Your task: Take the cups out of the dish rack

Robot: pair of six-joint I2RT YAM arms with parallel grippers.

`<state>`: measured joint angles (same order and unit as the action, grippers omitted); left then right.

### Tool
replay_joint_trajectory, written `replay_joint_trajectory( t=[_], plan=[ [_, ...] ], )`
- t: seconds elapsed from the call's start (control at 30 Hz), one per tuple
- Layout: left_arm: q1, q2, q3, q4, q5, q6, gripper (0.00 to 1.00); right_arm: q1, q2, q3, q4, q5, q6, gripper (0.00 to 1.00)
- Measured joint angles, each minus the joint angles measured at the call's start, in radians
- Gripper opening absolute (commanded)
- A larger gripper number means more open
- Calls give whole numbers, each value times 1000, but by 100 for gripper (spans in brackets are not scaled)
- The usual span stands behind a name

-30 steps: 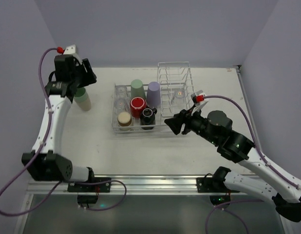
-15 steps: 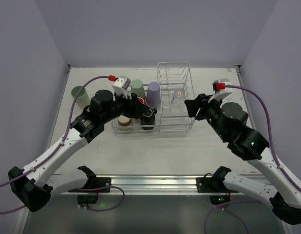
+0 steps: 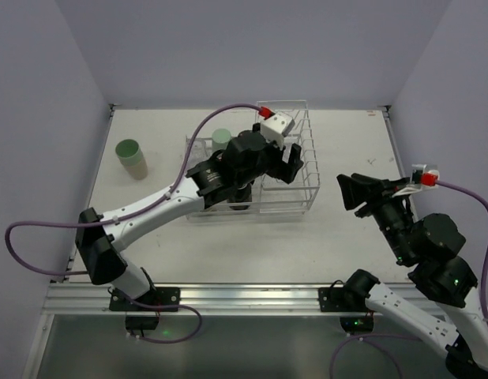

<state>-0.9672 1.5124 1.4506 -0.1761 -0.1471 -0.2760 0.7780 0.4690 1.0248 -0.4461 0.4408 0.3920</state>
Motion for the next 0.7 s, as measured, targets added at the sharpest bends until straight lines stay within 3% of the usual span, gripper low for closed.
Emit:
replay_joint_trajectory(
  t=[0.3, 0.4, 0.43, 0.53, 0.63, 0.7],
  plan=[
    [-1, 239, 208, -80, -80, 61, 85, 0, -33, -48, -2, -5, -1, 49],
    [-1, 266, 243, -98, -100, 68, 72, 0, -33, -62, -3, -5, -1, 50],
    [-1, 270, 246, -100, -105, 70, 59, 0, -34, -65, -3, -5, -1, 50],
    [-1, 274, 248, -104, -118, 77, 40, 0, -34, -66, -2, -5, -1, 50],
    [-1, 274, 248, -104, -129, 79, 26, 0, -34, -66, -2, -6, 0, 50],
    [-1, 274, 248, -104, -140, 79, 22, 0, -34, -66, -2, -11, 0, 52]
  ],
)
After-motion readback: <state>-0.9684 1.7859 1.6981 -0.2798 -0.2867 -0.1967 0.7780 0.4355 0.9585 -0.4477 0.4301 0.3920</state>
